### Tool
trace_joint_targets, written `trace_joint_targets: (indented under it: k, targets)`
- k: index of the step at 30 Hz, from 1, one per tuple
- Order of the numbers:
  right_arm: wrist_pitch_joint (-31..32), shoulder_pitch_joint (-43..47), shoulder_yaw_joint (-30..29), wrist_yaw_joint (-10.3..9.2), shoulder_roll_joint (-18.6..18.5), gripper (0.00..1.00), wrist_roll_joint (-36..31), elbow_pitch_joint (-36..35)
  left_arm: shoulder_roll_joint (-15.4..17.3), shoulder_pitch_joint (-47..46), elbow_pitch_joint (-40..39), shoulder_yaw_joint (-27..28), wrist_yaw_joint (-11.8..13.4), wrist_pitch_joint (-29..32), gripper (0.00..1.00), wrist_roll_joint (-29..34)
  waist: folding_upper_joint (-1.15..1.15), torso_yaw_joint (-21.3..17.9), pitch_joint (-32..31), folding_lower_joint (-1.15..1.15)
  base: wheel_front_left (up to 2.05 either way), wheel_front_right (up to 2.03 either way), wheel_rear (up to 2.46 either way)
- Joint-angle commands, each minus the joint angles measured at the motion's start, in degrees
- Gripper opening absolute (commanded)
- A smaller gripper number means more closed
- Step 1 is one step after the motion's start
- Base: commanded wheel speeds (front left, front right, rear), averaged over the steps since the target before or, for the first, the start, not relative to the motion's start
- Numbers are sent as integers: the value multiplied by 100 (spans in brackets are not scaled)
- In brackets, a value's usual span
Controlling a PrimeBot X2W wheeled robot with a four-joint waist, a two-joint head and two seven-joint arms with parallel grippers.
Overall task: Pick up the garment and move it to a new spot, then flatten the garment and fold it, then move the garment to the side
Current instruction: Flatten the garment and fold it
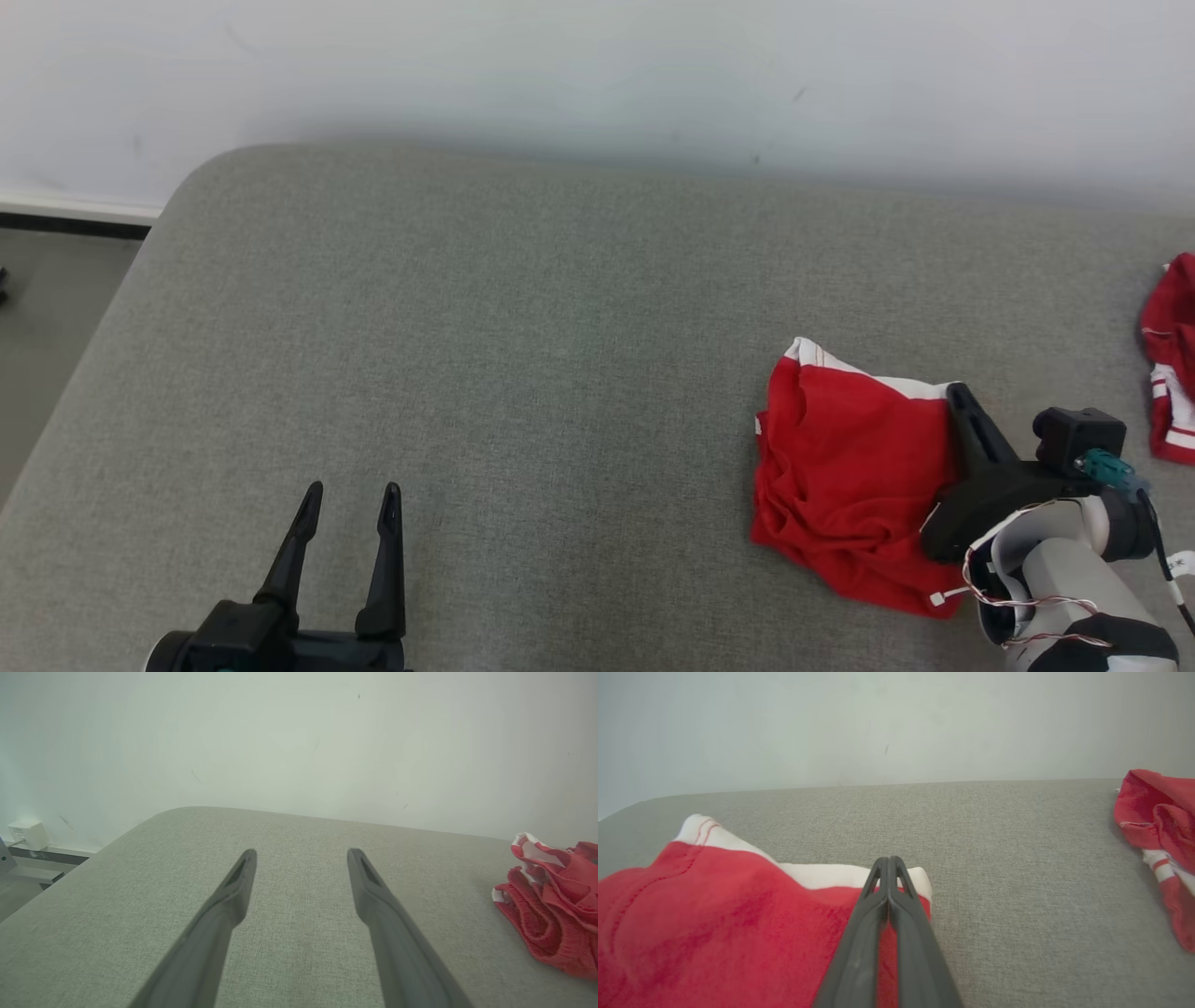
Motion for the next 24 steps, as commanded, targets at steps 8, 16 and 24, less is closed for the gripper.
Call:
trace_joint_targets:
  k: [8,16,24]
  targets:
    - [-22,-128,18,-18,383,0,-190,146,-16,-213,74,-29,9,-15,100,-90,0,211,248,0,0,0,0]
    - [-22,175,484,-18,775,0,-222,-368,-28,-202,105,-8,9,-15,100,-120,0,210,258,0,0,0,0]
    - [-16,441,1019,-18,960,0,-104,-682,-32,-210,134,-71,9,-15,100,-149,0,256,257,0,0,0,0]
